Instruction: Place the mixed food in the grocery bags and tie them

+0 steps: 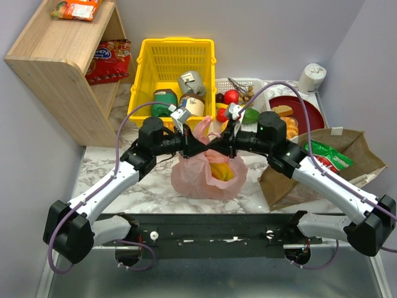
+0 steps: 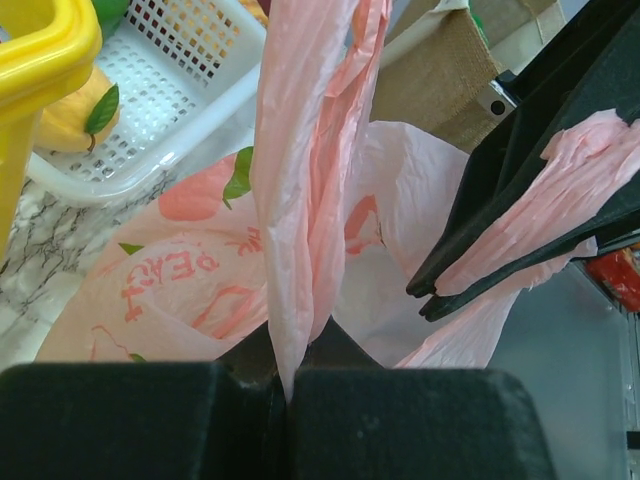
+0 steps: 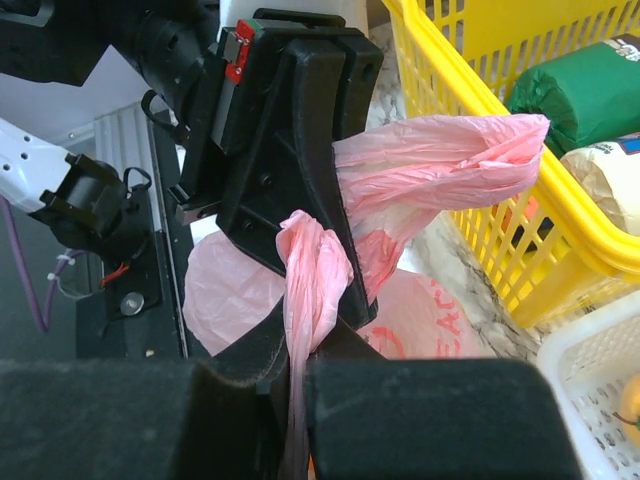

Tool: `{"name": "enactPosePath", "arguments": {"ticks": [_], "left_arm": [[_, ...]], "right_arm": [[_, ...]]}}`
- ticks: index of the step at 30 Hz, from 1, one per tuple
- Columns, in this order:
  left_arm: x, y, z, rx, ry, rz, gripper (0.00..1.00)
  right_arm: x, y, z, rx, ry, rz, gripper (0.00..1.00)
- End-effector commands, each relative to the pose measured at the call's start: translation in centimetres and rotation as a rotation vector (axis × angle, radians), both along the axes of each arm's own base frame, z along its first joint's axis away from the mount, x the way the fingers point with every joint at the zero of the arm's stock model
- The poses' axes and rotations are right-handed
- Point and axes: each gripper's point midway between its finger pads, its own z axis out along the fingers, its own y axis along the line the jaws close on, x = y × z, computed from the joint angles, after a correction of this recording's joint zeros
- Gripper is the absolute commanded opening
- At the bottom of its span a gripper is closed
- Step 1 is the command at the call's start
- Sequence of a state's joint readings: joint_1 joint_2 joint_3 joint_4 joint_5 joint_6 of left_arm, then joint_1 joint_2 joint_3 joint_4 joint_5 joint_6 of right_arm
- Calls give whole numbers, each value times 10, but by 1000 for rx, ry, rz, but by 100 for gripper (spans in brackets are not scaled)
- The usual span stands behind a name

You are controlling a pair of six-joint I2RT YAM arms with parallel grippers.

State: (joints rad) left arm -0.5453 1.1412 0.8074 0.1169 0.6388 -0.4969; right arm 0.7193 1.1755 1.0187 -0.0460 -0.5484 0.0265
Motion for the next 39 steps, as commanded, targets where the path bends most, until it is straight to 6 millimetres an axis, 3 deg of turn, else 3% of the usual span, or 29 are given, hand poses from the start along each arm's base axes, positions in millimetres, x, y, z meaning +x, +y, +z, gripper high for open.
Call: {"name": "enactPosePath", "arguments": {"ticks": [1, 3, 10, 14, 18, 20, 24, 30, 39], "left_arm": [[-15, -7, 4, 21, 4, -117, 0], [-19, -13, 9, 30, -10, -178, 0], [-42, -25, -5, 127, 10, -326, 0], [-52, -28, -4, 97, 0, -396, 0], [-51, -31, 1, 40, -10, -367, 15], [-50, -33, 5, 2, -6, -358, 30], [-44, -38, 10, -33, -16, -318, 40], [-43, -41, 20, -93, -57, -285, 43], [-54, -41, 26, -161, -70, -310, 61]], "right_arm": [[-9, -4, 13, 21, -43, 17, 13], [-8, -5, 17, 1, -55, 22, 15], [-4, -3, 14, -40, -43, 28, 17], [4, -5, 15, -37, -16, -35, 18], [8, -6, 12, -26, 25, -75, 22], [11, -6, 11, -15, 49, -103, 23], [12, -4, 10, 7, 85, -114, 24], [15, -2, 8, 25, 121, -137, 24], [16, 3, 3, 36, 133, -126, 23]]}}
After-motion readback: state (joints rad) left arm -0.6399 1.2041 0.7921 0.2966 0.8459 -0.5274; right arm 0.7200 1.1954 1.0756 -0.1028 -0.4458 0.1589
